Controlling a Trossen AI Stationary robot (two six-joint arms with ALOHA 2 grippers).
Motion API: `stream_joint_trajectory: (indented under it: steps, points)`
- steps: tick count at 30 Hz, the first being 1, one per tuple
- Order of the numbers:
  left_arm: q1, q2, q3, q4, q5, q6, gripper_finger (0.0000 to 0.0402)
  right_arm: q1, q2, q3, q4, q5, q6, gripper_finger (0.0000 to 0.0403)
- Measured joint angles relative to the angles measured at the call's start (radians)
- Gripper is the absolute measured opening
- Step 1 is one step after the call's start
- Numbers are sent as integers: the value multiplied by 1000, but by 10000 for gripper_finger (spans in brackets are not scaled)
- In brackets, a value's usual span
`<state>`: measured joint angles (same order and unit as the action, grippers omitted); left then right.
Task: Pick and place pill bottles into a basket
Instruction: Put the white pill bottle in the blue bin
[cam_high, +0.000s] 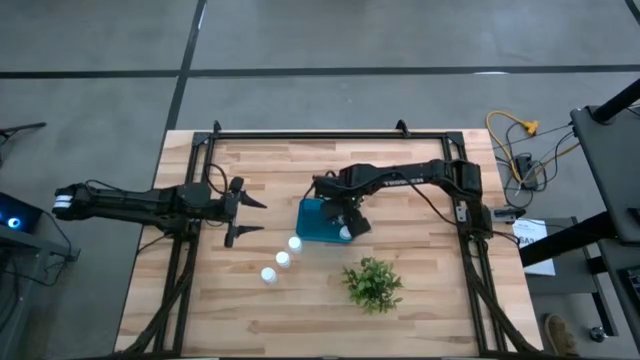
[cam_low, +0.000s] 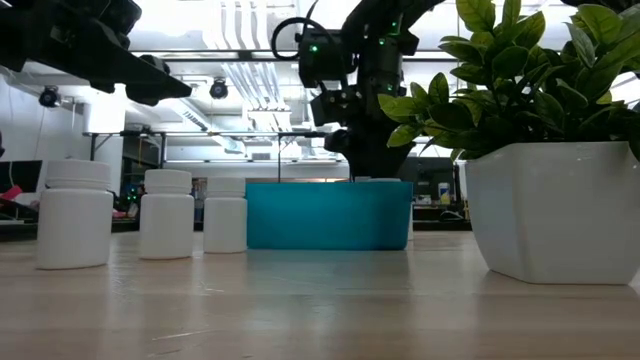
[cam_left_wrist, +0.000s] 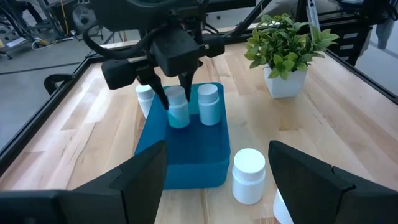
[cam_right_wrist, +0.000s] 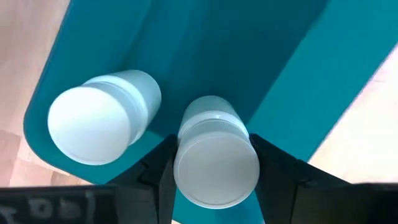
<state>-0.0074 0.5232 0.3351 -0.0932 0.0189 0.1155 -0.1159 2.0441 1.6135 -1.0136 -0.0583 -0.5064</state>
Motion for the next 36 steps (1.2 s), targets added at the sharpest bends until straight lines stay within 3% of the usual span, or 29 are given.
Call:
stream_joint_trajectory:
  steps: [14,21,30,36]
  points:
    - [0,0,0,-2,0,0,261,-10,0,-13,3,-26,14,151]
    - [0,0,0,-2,0,0,261,-19,0,-13,4,-29,51,194]
    - [0,0,0,-2,0,0,261,-19,0,-13,8,-29,55,181]
    - [0,0,0,-2,0,0,261,-20,0,-13,14,-29,117,198]
